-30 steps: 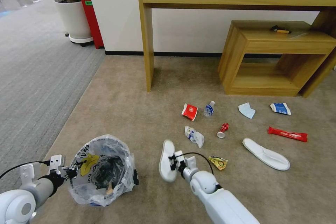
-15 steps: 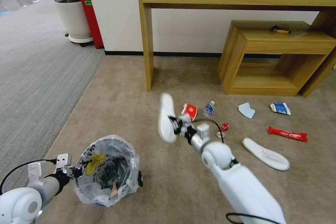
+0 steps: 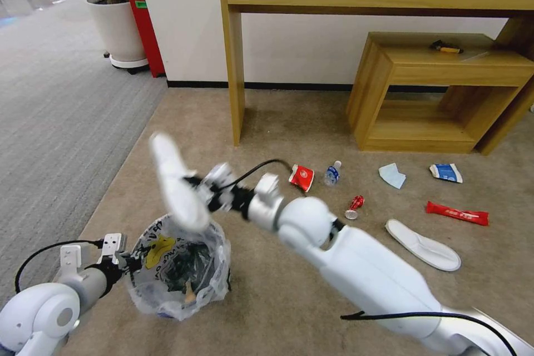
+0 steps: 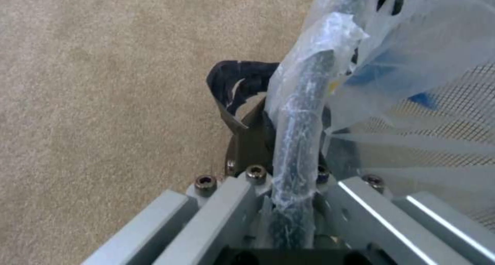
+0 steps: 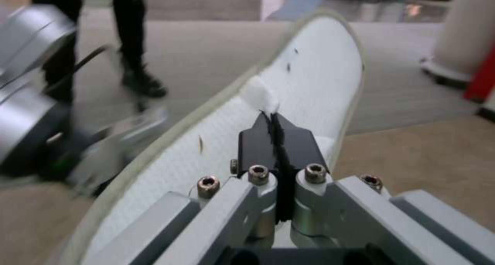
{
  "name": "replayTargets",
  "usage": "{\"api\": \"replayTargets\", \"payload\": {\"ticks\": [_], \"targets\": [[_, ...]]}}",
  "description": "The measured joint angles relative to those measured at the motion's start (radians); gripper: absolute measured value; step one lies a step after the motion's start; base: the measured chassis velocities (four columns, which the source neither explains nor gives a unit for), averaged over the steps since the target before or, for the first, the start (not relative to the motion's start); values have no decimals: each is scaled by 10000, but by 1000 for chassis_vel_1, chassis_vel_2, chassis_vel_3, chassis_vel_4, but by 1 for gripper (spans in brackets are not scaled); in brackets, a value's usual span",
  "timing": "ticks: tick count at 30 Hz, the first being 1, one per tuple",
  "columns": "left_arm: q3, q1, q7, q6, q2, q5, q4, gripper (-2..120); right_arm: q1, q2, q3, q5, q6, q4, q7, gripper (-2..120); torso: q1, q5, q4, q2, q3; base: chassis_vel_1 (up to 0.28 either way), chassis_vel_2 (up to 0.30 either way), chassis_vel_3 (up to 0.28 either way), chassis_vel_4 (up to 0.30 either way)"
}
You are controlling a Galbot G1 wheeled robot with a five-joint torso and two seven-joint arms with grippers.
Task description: Pick up the trash bin and place the garbage on the floor into it.
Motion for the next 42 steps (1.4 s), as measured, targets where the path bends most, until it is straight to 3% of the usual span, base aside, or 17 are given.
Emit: {"api": "replayTargets", "payload": {"ticks": [9,22,25,26,30,32,34,35,37,39,42], "targets": [[-118,86,15,0,11,-36,2,0,-281,52,-1182,-928,487,-647,338,0,-2,0,1,0,-1,0,0,0,0],[-269,73,114,0,-17,-35,-37,0,-592,-121,-864,-332,558,-659,1104,43,-1,1,-1,0,-1,0,0,0,0],[-389,88,219,0,-73,58,26,0,-921,-103,-279,-165,340,-406,1782,59,-2,3,1,0,-1,0,0,0,0],[-389,88,219,0,-73,58,26,0,-921,-103,-279,-165,340,-406,1782,59,-2,3,1,0,-1,0,0,0,0],[-626,316,474,0,-402,285,75,0,-2395,-605,1553,-395,160,-267,2153,79,-2,4,4,0,-1,0,0,0,0],[-654,344,512,0,-449,326,76,0,-2648,-730,1816,-492,185,-270,2155,80,-1,3,0,1,-1,0,0,0,0],[-727,427,680,0,-656,486,93,0,-3783,-1133,3120,-1086,354,-337,2129,92,-2,6,-4,1,-1,0,0,0,0],[-727,427,680,0,-656,486,93,0,-3783,-1133,3120,-1086,354,-337,2129,92,-2,6,-4,1,-1,0,0,0,0],[-734,454,749,0,-822,573,116,0,-4901,-1353,4528,-1535,624,-342,2018,99,-2,5,0,0,-2,0,0,0,0],[-734,457,769,0,-863,603,123,0,-5215,-1381,4886,-1666,705,-340,1983,100,-2,4,-1,0,-1,0,0,0,0],[-738,490,914,0,-1043,805,128,0,-7018,-1451,6689,-2459,1357,-390,1837,100,-2,5,-5,1,-2,0,0,0,0]]}}
